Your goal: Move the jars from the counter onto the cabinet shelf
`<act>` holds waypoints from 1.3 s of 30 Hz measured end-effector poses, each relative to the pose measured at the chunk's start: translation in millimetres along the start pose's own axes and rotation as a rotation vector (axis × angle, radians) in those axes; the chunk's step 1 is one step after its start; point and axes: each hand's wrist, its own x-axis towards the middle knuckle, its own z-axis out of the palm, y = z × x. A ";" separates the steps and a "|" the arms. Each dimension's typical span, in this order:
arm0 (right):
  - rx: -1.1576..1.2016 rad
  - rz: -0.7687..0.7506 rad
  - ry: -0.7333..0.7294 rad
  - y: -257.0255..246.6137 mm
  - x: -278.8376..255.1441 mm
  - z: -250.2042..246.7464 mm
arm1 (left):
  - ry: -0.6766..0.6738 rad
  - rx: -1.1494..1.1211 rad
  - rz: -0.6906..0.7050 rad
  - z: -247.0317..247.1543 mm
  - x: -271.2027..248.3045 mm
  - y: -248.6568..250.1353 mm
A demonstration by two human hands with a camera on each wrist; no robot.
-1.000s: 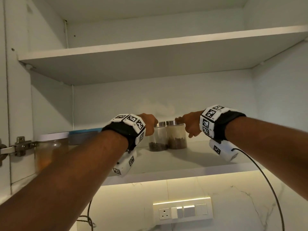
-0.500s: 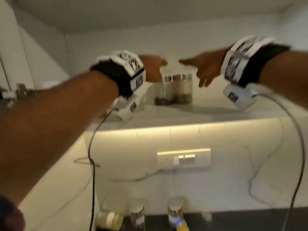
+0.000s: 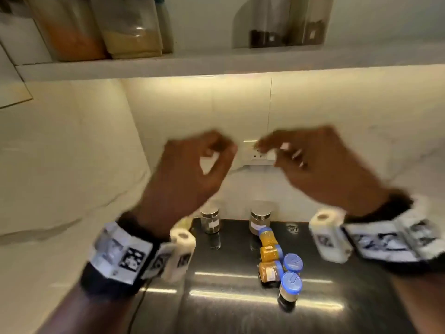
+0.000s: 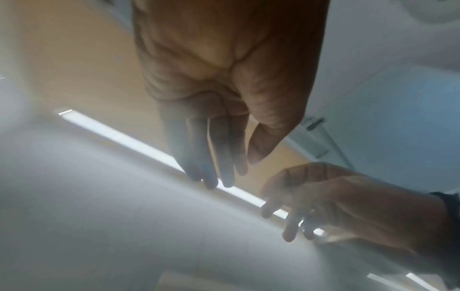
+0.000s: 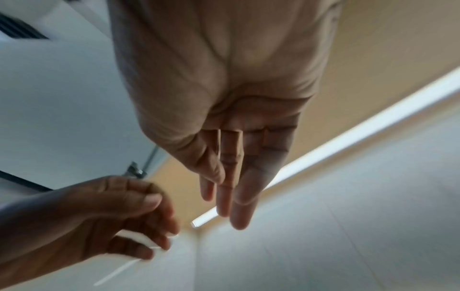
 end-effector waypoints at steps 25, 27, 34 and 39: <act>0.166 0.864 -0.212 171.2 -82.3 248.8 | -0.297 0.014 -0.684 218.6 -92.9 -234.8; 0.265 0.799 -0.090 149.3 -95.0 222.3 | -0.289 0.116 -0.732 232.8 -75.4 -246.0; 0.498 0.845 0.179 110.2 -149.8 156.9 | -0.227 0.062 -0.923 250.1 -49.9 -261.6; 0.666 0.875 0.295 102.8 -165.7 136.3 | -0.071 -0.372 -0.916 216.9 -75.4 -201.7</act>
